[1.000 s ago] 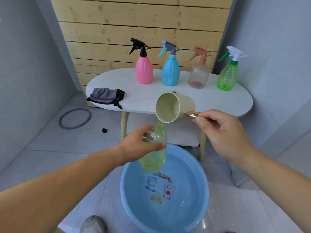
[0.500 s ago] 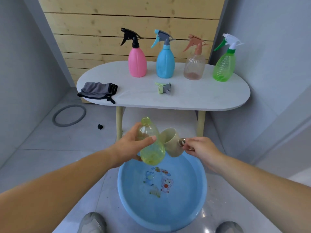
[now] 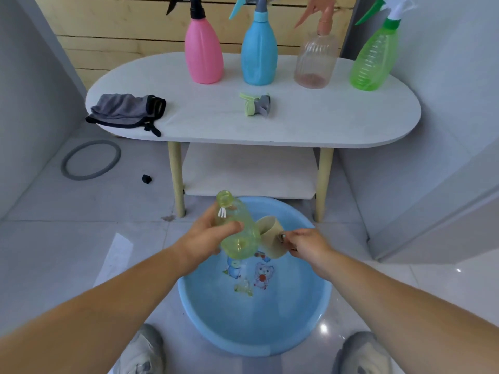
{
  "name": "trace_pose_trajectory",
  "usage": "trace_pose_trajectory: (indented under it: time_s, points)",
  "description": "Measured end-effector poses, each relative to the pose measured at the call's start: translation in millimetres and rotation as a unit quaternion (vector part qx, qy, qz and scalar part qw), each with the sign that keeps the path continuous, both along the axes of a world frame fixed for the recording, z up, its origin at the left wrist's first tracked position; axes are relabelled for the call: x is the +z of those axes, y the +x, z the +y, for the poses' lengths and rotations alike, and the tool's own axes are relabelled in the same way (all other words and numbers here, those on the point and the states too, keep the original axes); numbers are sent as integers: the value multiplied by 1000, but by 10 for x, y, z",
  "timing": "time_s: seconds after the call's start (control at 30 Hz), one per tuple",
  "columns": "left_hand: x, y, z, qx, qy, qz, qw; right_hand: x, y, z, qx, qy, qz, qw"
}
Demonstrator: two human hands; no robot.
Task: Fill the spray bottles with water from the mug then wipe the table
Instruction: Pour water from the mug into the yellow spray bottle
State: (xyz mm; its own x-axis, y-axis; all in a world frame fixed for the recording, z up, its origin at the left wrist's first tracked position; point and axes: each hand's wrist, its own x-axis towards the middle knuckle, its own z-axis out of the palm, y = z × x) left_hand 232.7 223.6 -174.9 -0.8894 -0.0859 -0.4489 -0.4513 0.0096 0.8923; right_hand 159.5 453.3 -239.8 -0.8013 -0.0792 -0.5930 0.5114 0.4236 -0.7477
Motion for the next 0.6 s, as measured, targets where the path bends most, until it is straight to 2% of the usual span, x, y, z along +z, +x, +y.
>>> trace_pose_trajectory:
  time_s: [0.2, 0.37, 0.6]
  points:
    - [-260, 16, -53, 14, 62, -23, 998, -351, 45, -39, 22, 89, 3, 996]
    - [-433, 6, -86, -4, 41, -26, 999, -487, 27, -38, 78, 139, 12, 987]
    - [-587, 36, -161, -7, -14, -22, 1000, -584, 23, -42, 85, 151, 12, 985]
